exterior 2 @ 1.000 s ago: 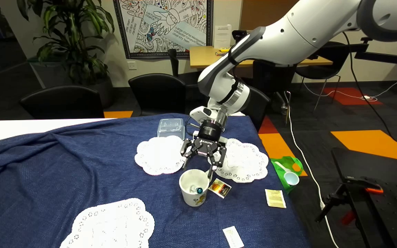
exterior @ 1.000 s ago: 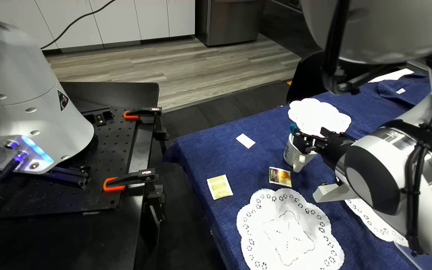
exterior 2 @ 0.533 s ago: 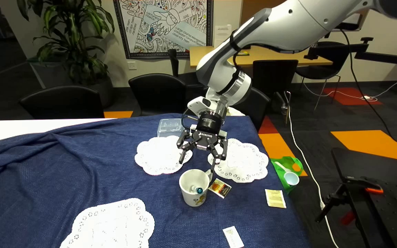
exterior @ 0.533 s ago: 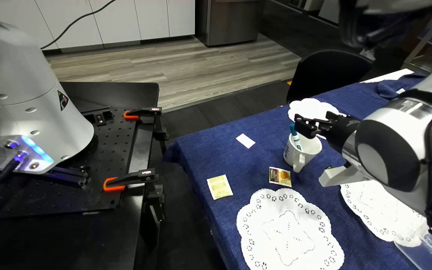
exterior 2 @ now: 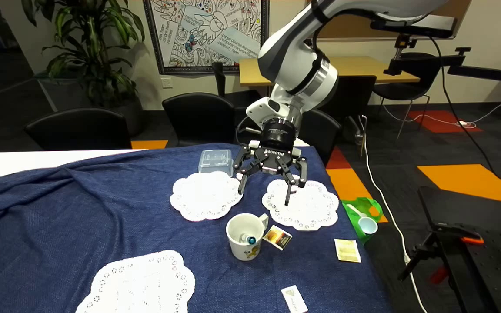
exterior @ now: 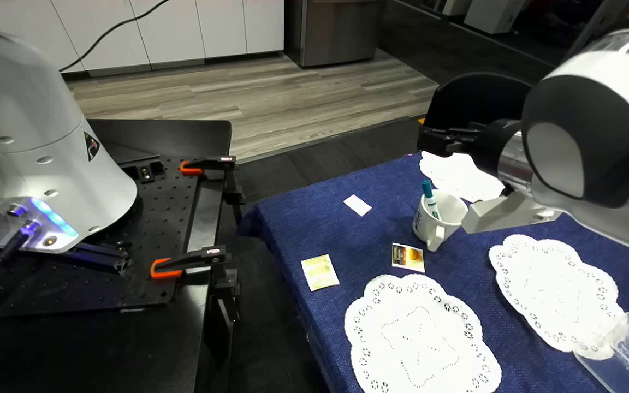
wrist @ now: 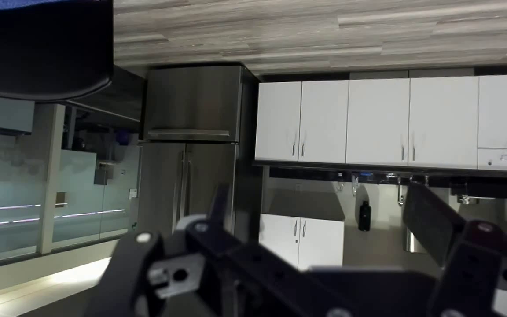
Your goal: Put the green marker in the mug
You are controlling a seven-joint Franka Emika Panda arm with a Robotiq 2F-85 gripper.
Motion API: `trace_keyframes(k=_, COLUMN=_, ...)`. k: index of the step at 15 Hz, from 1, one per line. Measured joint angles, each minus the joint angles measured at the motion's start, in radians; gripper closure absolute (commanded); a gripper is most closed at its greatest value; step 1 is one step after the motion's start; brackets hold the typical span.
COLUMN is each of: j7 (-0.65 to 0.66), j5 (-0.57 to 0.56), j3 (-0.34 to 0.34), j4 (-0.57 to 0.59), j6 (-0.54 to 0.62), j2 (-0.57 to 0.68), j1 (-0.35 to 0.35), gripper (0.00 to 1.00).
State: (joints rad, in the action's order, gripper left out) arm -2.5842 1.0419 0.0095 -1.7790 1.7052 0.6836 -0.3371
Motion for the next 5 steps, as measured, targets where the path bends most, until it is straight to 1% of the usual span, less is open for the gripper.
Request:
trace_keyframes(k=3, j7=0.000, j5=0.000, j3=-0.022, j4=-0.057, j6=0.000, j2=-0.060, j1=0.016, gripper=0.00)
trace_keyframes(k=5, j7=0.000, j5=0.000, j3=-0.027, j4=-0.073, j6=0.000, j2=-0.075, j1=0.020, gripper=0.00)
